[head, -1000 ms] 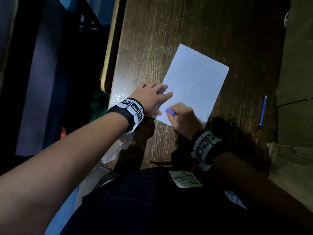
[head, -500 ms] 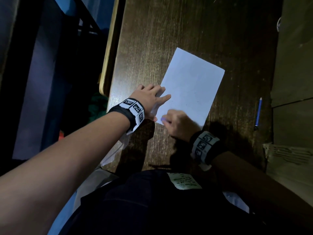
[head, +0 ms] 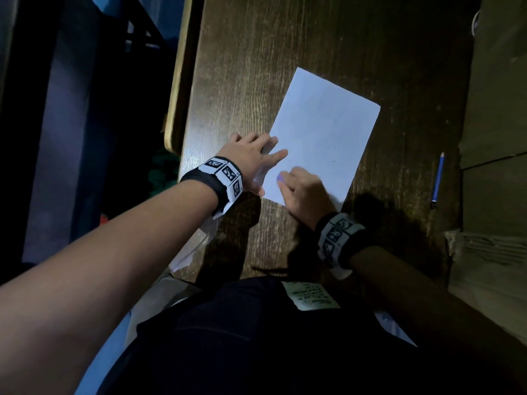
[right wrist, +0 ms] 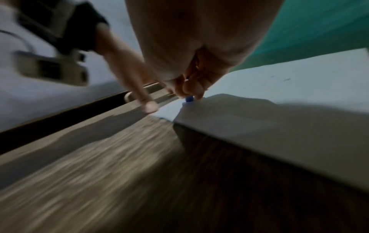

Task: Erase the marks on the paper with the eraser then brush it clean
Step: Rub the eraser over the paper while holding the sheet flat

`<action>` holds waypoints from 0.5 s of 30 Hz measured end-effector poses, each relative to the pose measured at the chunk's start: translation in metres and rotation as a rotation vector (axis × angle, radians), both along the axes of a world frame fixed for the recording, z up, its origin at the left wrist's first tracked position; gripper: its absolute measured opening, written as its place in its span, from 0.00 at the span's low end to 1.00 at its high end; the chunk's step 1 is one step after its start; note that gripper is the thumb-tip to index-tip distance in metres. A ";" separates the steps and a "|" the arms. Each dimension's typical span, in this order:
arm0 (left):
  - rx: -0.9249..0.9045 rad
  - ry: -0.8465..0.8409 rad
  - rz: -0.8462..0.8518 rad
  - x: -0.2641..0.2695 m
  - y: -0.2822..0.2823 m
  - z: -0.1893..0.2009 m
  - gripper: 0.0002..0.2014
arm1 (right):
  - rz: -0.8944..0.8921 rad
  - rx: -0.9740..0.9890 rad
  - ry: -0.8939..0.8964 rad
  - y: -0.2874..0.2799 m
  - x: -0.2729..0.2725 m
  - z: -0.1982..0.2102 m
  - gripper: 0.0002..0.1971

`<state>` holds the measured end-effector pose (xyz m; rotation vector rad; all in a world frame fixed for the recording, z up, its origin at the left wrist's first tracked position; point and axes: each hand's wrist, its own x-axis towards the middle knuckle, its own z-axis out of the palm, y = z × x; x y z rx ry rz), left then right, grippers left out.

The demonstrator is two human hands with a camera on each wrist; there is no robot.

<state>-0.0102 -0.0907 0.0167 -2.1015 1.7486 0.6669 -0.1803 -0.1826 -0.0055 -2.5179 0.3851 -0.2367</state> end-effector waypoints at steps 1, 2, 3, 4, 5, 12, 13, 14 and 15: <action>-0.004 0.001 0.000 0.000 0.000 0.000 0.53 | 0.075 0.047 0.028 0.012 -0.007 0.000 0.11; -0.005 -0.001 0.001 0.000 0.001 -0.001 0.53 | 0.159 0.088 0.058 0.021 -0.014 0.001 0.12; -0.004 -0.006 0.000 0.000 0.001 -0.001 0.54 | 0.219 0.124 0.092 0.022 -0.018 0.001 0.13; -0.004 -0.012 -0.003 0.001 0.000 -0.001 0.54 | 0.216 0.126 0.109 0.016 -0.016 0.001 0.14; -0.004 -0.013 -0.005 0.001 -0.001 -0.001 0.54 | 0.158 0.101 0.103 0.006 -0.009 0.000 0.15; -0.003 -0.018 -0.004 0.000 0.000 -0.002 0.54 | 0.152 0.109 0.084 0.019 -0.013 0.000 0.11; -0.004 -0.021 -0.003 0.000 0.001 -0.002 0.54 | 0.207 0.136 0.129 0.018 -0.015 -0.001 0.12; -0.006 -0.023 -0.003 0.000 0.000 -0.001 0.54 | 0.206 0.140 0.162 0.011 -0.012 -0.001 0.13; -0.008 -0.023 -0.003 0.001 0.000 -0.001 0.54 | 0.157 0.117 0.159 0.001 -0.005 -0.003 0.15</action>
